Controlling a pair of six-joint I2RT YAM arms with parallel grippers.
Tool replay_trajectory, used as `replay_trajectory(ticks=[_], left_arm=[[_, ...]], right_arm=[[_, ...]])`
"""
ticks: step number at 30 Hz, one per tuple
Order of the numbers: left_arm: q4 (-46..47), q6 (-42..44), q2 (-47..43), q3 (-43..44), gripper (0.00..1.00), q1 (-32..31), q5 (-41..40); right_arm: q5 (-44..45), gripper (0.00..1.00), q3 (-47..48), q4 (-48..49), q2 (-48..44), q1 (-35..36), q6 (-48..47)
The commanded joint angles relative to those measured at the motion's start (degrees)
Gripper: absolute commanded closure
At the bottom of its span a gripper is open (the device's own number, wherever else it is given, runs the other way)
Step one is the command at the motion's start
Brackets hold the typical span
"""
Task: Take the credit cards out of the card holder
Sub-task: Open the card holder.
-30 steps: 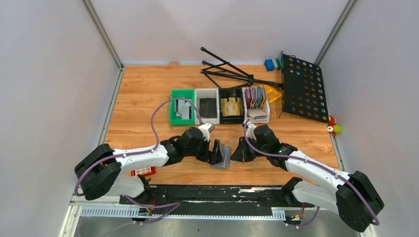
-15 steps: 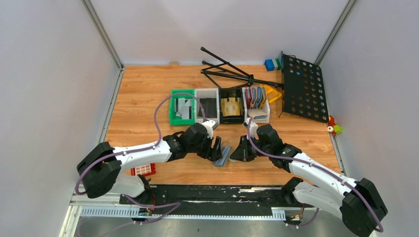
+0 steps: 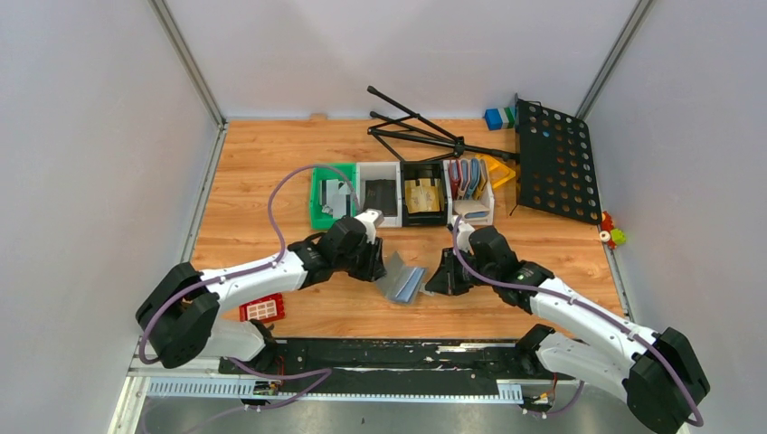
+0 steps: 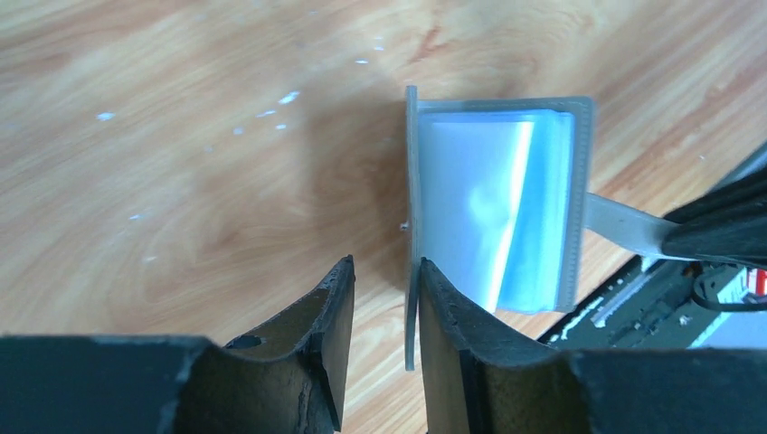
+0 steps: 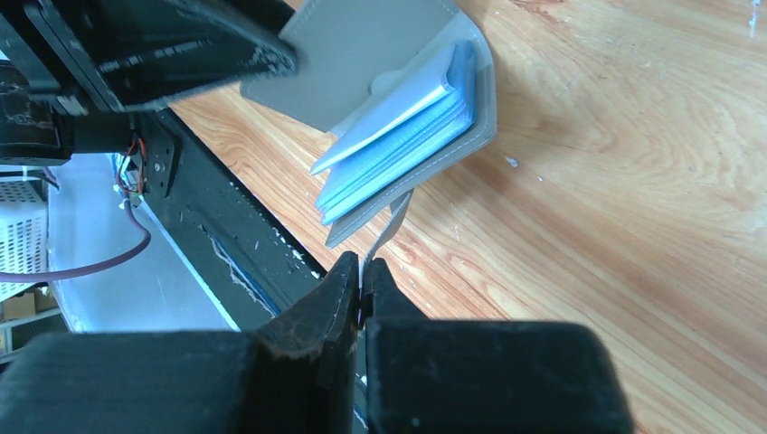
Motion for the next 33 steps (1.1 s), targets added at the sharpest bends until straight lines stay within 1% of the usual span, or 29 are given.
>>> replay_trajectory(ticks=[1, 4, 8, 10, 11, 13, 15, 19, 22, 24, 29, 31, 33], left_arm=[[-1.51, 1.77, -3.07, -2.48, 0.62, 3.68, -0.2], [-2.34, 1.93, -3.11, -3.98, 0.63, 5.29, -2.13], [-3.2, 2.58, -1.86, -4.24, 0.62, 5.38, -3.12], [-4.02, 3.51, -1.31, -3.84, 0.58, 5.38, -3.17], [-4.25, 4.57, -1.18, -3.49, 0.55, 5.36, -2.73], [-4.71, 5.58, -1.61, -2.88, 0.44, 5.34, -1.48], [-5.64, 6.18, -3.26, -2.09, 0.39, 5.25, -0.84], [-6.78, 6.97, -9.86, -1.65, 0.36, 4.57, -1.71], [-6.2, 7.78, -14.67, -1.21, 0.36, 4.18, -0.41], [-6.21, 8.52, -16.37, -0.44, 0.36, 3.79, 0.82], [-7.15, 9.96, -14.58, 1.69, 0.34, 2.22, 1.24], [-7.13, 9.95, -12.18, 2.47, 0.29, 1.48, 1.25], [-7.21, 9.9, -9.77, 3.5, 0.2, 0.04, 0.61]], right_arm=[[2.57, 1.0, 2.96, -1.33, -0.79, -0.07, -1.37], [1.45, 1.0, 3.46, -0.82, -0.5, -0.14, -1.1], [0.63, 1.0, 5.18, -0.18, 0.41, -0.15, -0.89], [0.45, 1.0, 6.33, -0.38, 1.25, -0.14, -1.16], [0.3, 1.0, 7.07, -0.48, 1.82, -0.14, -1.24], [-0.09, 1.0, 7.78, -0.8, 3.02, -0.15, -1.66], [-0.1, 1.0, 7.85, -0.93, 4.02, -0.15, -2.13], [-0.69, 1.0, 7.83, -0.67, 5.03, -0.13, -2.13], [-1.09, 1.0, 7.99, -0.3, 5.09, -0.15, -1.99], [-1.17, 1.0, 8.32, -0.47, 5.22, -0.16, -2.07], [-1.49, 1.0, 8.81, -0.64, 5.86, -0.15, -2.16], [-1.88, 1.0, 8.96, -0.53, 6.11, -0.18, -2.16], [-2.0, 1.0, 8.97, -0.59, 6.25, -0.16, -2.16]])
